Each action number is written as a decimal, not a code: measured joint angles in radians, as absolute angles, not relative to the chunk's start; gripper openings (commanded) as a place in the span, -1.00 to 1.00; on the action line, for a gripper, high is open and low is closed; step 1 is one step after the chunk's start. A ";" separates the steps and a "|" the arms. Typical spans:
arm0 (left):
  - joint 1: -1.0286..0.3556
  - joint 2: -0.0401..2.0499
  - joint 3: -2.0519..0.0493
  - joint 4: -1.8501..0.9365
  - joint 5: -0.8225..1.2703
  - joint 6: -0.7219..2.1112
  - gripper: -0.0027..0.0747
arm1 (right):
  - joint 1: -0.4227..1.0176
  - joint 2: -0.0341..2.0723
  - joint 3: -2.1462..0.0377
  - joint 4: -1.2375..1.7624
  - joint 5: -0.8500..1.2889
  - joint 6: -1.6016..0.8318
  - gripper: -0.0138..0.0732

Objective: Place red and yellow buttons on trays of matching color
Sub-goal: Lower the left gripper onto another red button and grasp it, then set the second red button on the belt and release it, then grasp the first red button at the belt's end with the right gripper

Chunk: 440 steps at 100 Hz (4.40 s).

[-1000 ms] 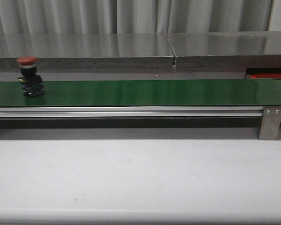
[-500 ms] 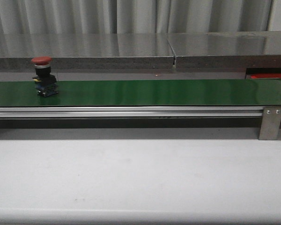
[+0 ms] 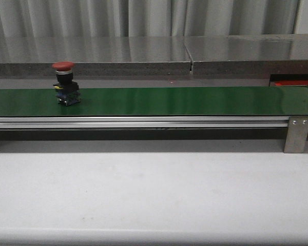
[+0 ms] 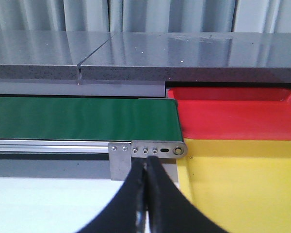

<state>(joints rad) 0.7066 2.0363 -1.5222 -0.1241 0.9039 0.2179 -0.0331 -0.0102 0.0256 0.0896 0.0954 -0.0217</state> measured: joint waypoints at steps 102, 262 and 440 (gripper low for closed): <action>0.434 1.778 -1.738 -0.228 1.070 0.218 -0.98 | -0.033 -0.010 0.026 0.090 0.095 -0.022 -0.84; 0.116 1.965 -2.000 -0.237 1.060 0.218 0.73 | -0.033 -0.010 0.026 0.090 0.038 -0.022 -0.84; -0.094 0.590 -0.521 -0.293 0.273 0.218 -0.98 | -0.029 1.247 -1.061 0.137 0.679 -0.045 -0.66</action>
<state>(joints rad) -0.0935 0.5903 -0.5208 -0.2927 0.2728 0.2179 -0.0293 1.2467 -1.0608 0.1370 0.6785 -0.0452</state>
